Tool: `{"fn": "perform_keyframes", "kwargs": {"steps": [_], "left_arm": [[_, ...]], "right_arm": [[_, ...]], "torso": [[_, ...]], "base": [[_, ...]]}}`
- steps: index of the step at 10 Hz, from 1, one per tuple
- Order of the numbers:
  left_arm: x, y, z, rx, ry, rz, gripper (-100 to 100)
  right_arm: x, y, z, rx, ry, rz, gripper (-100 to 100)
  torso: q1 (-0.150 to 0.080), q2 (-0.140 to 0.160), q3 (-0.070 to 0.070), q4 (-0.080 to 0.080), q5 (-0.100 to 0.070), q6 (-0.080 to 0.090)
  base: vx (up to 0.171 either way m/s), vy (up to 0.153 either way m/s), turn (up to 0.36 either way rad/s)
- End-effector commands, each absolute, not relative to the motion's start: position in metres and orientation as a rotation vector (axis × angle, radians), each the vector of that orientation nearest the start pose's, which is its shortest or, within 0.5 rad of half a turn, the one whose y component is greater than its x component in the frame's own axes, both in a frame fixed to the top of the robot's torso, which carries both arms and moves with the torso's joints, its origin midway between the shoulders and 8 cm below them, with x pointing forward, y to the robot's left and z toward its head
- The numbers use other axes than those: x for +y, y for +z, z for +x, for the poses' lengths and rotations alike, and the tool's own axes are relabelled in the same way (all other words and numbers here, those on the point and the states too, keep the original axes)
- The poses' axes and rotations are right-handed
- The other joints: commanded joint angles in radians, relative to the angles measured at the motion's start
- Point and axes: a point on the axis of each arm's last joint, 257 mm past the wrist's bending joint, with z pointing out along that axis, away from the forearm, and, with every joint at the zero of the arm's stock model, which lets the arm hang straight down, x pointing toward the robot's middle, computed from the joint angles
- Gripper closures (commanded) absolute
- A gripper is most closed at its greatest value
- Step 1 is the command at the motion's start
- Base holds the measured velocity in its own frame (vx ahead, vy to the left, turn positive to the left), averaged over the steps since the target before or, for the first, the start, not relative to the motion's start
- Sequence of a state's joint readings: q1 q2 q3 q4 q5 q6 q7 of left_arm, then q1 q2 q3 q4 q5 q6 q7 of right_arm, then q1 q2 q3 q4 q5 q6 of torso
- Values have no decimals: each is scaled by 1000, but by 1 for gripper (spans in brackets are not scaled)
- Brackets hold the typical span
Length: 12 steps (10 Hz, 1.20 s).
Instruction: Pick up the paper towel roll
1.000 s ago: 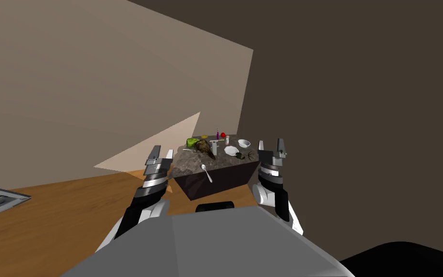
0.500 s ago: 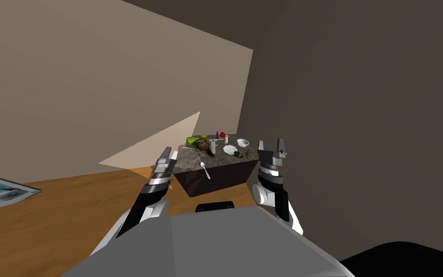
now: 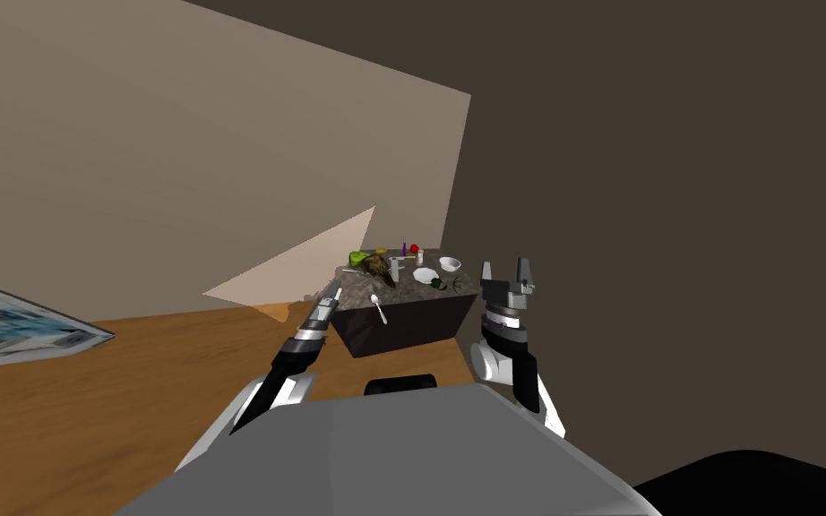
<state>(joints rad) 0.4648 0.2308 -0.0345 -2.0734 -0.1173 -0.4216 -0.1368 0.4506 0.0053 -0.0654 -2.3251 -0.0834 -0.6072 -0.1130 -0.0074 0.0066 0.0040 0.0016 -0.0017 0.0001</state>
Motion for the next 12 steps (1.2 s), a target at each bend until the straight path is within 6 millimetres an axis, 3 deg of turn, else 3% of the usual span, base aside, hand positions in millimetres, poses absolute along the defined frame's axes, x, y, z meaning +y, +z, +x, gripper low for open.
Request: {"fn": "perform_keyframes", "kwargs": {"steps": [1,7,12], "left_arm": [[255,-100,401,1128,-1011,-504,-100],[274,-157,425,1315,-795,-434,-100],[324,-202,439,1453,-542,-387,-100]], "right_arm": [[-299,78,310,390,1454,571,0],[-299,78,310,390,1454,571,0],[-299,78,310,390,1454,571,0]], "torso": [[0,0,0,0,0,0],[-1,-4,-2,-1,0,0],[-4,-7,-4,-2,-1,0]], "base": [[-58,-103,33],[-47,-106,-12],[5,-151,-97]]}}
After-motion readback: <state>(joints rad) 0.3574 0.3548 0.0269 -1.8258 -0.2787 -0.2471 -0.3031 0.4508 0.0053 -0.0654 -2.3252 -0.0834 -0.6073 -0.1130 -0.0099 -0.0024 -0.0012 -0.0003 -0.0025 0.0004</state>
